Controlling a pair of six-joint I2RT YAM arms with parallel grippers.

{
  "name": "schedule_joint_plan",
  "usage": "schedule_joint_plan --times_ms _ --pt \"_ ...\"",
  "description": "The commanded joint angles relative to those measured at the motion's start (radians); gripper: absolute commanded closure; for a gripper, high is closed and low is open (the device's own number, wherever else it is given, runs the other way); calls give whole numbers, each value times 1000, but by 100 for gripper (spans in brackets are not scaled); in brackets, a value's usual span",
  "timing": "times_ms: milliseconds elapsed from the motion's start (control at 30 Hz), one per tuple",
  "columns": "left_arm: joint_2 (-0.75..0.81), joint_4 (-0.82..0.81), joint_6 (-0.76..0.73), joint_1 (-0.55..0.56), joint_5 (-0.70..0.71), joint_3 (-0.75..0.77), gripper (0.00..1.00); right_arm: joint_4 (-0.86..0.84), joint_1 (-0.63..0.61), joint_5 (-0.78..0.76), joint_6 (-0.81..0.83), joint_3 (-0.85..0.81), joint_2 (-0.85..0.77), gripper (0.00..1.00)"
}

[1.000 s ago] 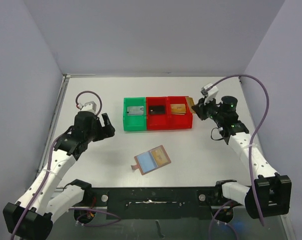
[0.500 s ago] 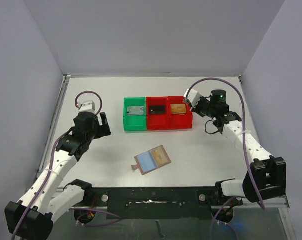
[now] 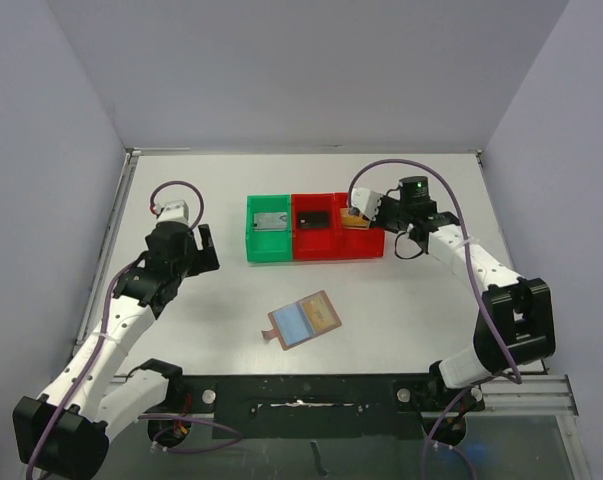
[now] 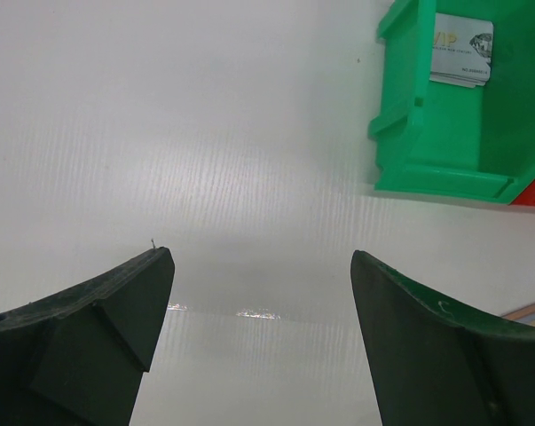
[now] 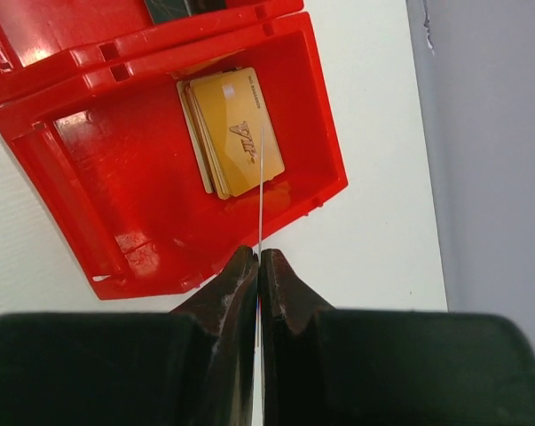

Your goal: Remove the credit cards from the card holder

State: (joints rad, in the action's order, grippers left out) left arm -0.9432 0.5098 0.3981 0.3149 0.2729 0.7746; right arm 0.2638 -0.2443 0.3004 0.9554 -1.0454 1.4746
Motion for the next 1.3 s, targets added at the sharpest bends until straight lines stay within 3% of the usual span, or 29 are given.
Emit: schedule_joint_plan --times_ms 0,600,933,1267 --pt "15 -71 -22 -12 -7 15 18 -29 -23 -3 50 -79 34 100" --pt "-6 -67 -25 -27 -25 18 18 -60 -59 -51 157 -219 281 100" --pt "-18 -68 -27 -33 -34 18 18 -205 -82 -114 188 -250 406 100" --pt "-23 -68 -30 -44 -44 19 18 -177 -100 -169 235 -287 467 82"
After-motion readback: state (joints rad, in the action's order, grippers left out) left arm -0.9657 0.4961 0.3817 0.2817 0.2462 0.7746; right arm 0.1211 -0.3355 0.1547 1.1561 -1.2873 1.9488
